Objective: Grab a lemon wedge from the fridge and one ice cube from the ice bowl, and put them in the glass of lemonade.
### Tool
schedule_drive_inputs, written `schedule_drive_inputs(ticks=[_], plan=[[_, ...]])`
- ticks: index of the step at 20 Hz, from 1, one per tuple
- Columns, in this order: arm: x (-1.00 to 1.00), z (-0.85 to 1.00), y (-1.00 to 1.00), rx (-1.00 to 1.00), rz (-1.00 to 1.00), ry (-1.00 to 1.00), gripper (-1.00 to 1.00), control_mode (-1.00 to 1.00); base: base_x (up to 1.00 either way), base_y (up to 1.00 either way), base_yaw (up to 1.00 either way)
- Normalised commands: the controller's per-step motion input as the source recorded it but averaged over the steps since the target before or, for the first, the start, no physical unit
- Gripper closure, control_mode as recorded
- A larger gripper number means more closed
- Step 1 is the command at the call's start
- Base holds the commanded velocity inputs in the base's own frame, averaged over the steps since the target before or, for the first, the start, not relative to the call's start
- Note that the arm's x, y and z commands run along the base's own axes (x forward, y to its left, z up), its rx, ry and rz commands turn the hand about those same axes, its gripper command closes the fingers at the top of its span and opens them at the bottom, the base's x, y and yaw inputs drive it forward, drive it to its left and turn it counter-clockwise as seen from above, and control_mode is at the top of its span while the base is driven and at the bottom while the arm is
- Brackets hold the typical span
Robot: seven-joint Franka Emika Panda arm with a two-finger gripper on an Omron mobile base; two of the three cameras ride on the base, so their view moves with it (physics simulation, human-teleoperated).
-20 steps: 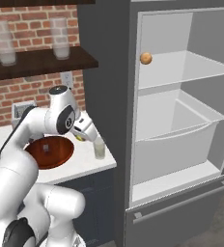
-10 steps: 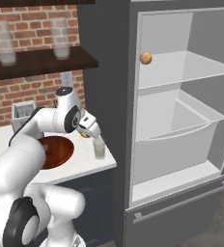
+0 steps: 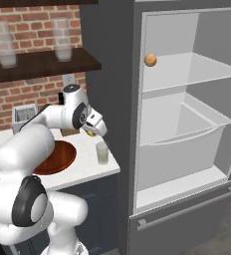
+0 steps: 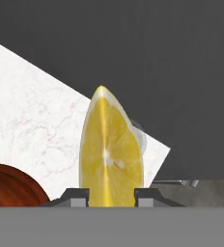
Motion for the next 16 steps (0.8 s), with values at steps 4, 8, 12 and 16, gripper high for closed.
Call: schedule_drive_inputs(ticks=[4, 8, 12, 16], plan=[[-0.02, -0.09, -0.07, 0.0, 0.0, 0.0, 1.0, -1.0, 0.0, 0.0, 0.0], [0.0, -0.17, -0.02, 0.0, 0.0, -0.06, 1.0, -1.0, 0.0, 0.0, 0.0], [0.13, -0.23, 0.0, 0.0, 0.0, 0.0, 1.0, -1.0, 0.0, 0.0, 0.0], [0.15, -0.7, -0.1, 0.03, 0.0, 0.0, 1.0, -1.0, 0.0, 0.0, 0.0]])
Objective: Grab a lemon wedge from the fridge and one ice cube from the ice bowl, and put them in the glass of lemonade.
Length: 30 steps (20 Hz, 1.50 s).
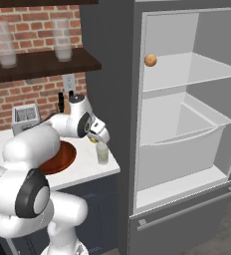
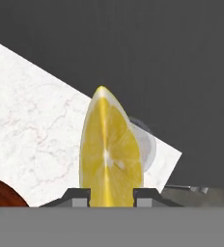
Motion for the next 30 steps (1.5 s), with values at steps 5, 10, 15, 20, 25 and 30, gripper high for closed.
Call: schedule_drive_inputs(ticks=[5, 10, 15, 20, 25, 30], plan=[[0.0, -0.32, -0.33, 0.1, 0.0, 0.0, 1.0, -1.0, 0.0, 0.0, 0.0], [0.0, 0.18, -0.12, 0.02, 0.01, 0.0, 1.0, -1.0, 0.0, 0.0, 0.0], [0.02, 0.16, 0.02, 0.0, 0.0, 0.02, 1.0, -1.0, 0.0, 0.0, 0.0], [0.15, -0.05, 0.11, 0.0, -0.01, 0.04, 1.0, -1.0, 0.0, 0.0, 0.0], [0.23, -0.12, 0.0, 0.0, 0.0, 0.04, 1.0, -1.0, 0.0, 0.0, 0.0], [0.12, -0.02, -0.08, 0.0, 0.0, 0.02, 1.0, -1.0, 0.0, 0.0, 0.0]])
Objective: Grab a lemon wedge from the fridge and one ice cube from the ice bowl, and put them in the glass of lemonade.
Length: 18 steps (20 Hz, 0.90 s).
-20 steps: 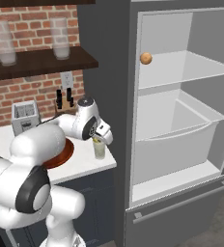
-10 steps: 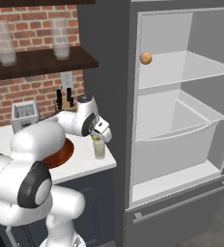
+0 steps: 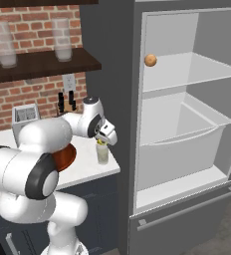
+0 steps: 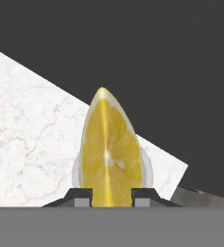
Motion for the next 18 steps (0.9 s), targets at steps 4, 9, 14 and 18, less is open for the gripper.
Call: schedule_drive_inputs(ticks=[4, 9, 14, 18], plan=[[0.08, -0.19, 0.0, 0.0, 0.0, 0.0, 1.0, -1.0, 0.0, 0.0, 0.0], [-0.04, -0.06, 0.0, 0.0, 0.0, 0.0, 1.0, -1.0, 0.0, 0.0, 0.0], [-0.09, 0.0, 0.0, 0.0, 0.0, -0.02, 1.0, -1.0, 0.0, 0.0, 0.0], [0.0, 0.0, 0.0, 0.0, 0.0, 0.0, 1.0, -1.0, 0.0, 0.0, 0.0]])
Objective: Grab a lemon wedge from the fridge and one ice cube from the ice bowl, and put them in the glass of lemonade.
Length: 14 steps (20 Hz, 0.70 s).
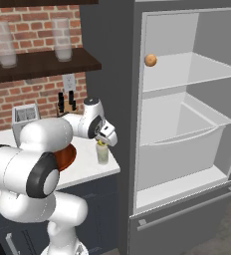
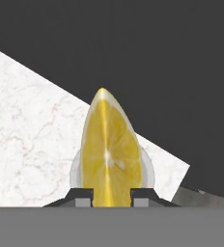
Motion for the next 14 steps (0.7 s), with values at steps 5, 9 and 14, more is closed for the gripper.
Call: schedule_drive_inputs(ticks=[5, 9, 14], plan=[[0.0, -0.01, 0.0, 0.0, 0.0, 0.0, 1.0, -1.0, 0.0, 0.0, 0.0], [0.01, 0.0, -0.01, 0.0, -0.01, 0.0, -1.0, -1.0, 0.0, 0.0, 0.0], [0.0, 0.0, 0.0, 0.0, 0.0, 0.0, -1.0, -1.0, 0.0, 0.0, 0.0]])
